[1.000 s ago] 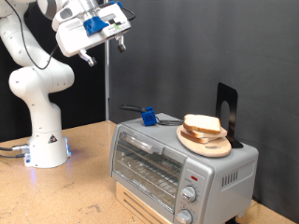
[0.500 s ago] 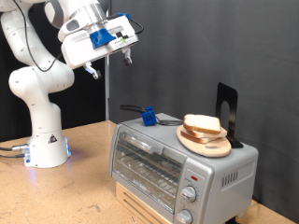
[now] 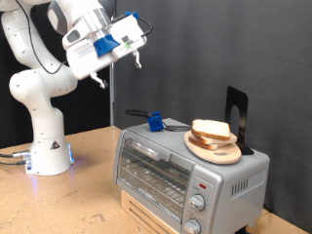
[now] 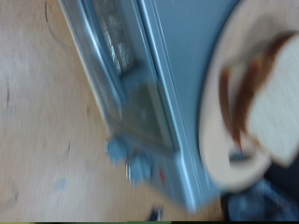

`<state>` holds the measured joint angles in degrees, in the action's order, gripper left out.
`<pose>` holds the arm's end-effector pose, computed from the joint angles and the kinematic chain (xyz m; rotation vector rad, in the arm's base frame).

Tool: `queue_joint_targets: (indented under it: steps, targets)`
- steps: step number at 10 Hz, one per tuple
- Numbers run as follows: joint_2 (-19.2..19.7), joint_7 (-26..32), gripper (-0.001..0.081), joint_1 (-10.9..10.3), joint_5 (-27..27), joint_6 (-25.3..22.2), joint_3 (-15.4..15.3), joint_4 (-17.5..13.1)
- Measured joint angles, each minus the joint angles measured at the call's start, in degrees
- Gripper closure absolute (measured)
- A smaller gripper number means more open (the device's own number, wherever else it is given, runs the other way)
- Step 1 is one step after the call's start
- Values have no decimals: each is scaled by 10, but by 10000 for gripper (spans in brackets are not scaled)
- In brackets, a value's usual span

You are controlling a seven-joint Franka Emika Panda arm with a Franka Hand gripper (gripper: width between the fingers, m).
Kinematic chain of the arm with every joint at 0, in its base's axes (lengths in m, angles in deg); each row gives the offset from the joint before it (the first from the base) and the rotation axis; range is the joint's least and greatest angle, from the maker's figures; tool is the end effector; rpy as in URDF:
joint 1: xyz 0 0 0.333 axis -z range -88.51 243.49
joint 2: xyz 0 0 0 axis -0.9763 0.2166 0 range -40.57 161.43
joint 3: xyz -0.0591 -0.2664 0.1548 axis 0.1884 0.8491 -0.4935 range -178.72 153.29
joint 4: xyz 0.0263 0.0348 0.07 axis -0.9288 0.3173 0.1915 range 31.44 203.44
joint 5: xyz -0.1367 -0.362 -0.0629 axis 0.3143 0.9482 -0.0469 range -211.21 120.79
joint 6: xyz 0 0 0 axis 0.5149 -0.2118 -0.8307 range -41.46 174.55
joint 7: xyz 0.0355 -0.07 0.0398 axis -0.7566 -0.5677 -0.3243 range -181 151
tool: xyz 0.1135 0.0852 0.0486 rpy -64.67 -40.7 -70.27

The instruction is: Make a piece of toast with the oven

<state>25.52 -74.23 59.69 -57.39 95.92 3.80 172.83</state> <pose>0.4238 0.0156 0.4762 -2.2215 1.3936 -0.2425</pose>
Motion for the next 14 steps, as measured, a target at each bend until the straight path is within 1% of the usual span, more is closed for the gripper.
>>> queue_joint_targets:
  steps: [1, 2, 3, 5, 6, 8, 9, 10, 11, 12, 14]
  targets:
    - [21, 30, -2, -16, -15, -45, 21, -22]
    - [42, 63, -2, -29, -20, -70, 36, -39]
    - [59, 98, -2, -36, -20, -77, 45, -48]
    - [82, 168, -2, -45, -20, -71, 53, -53]
    - [91, 184, -2, -46, -20, -59, 53, -52]
    - [105, 184, -2, -46, -15, -33, 46, -49]
    - [105, 184, -2, -46, -18, -38, 47, -49]
    - [105, 185, -2, -46, -18, -54, 48, -48]
    - [108, 183, -2, -46, -14, -62, 47, -41]
    - [114, 180, -2, -44, -5, -57, 46, -28]
    - [130, 171, -2, -44, 6, -16, 45, 0]
